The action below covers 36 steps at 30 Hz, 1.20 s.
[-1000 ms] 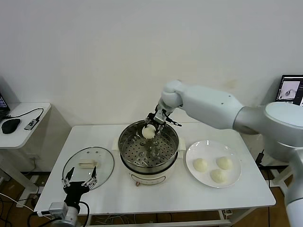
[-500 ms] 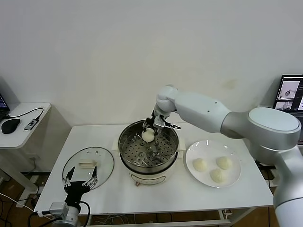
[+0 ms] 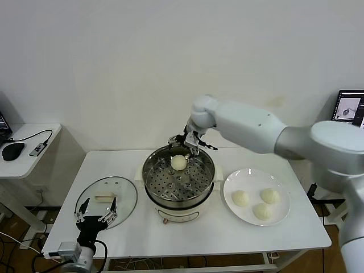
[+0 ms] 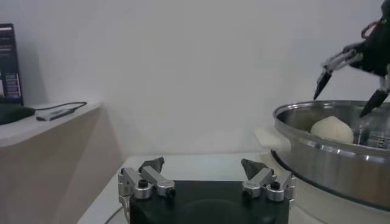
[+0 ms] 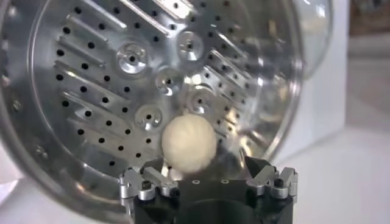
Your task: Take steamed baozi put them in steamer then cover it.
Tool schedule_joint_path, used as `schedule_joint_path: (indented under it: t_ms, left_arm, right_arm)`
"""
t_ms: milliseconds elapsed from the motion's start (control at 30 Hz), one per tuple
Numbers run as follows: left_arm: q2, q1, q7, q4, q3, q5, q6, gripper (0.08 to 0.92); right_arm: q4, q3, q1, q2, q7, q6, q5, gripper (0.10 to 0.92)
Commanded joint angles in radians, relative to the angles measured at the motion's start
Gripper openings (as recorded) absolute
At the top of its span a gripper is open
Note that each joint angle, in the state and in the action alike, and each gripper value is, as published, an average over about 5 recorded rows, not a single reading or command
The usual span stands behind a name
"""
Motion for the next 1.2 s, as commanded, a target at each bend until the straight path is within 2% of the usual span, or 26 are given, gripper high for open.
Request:
schedule_joint_path:
  t_ms: [33,133,300,433,633,867,1200]
  left_arm:
    - [0.013,0.000,0.005,-0.001,-0.001,0.016,0.001,0.823]
    - [0.018,0.000,0.008,-0.003,0.001,0.025,0.000,0.823]
    - [0.023,-0.003,0.009,-0.005,0.010,0.019,-0.006,0.823]
    - [0.028,-0.001,0.011,-0.004,0.012,0.028,-0.007,0.823]
    - [0.028,0.005,0.010,-0.014,0.007,0.040,-0.007,0.823]
    - [0.025,0.011,0.011,-0.020,-0.007,0.049,-0.006,0.823]
    - [0.020,0.026,0.013,-0.027,-0.024,0.053,-0.006,0.823]
  right_arm:
    - [0.303,-0.026,0.141,-0.272,-0.059,-0.509,0.298,0.823]
    - [0.402,-0.033,0.156,-0.368,-0.056,-0.591,0.331,0.823]
    - [0.529,-0.047,0.150,-0.542,-0.056,-0.632,0.313,0.823]
    - [0.558,-0.054,0.103,-0.650,-0.046,-0.623,0.258,0.823]
    - [0.548,-0.022,-0.028,-0.733,-0.033,-0.593,0.164,0.823]
    - [0.457,0.117,-0.254,-0.722,-0.067,-0.536,0.064,0.823]
    - [0.278,0.282,-0.472,-0.567,-0.071,-0.510,-0.039,0.823]
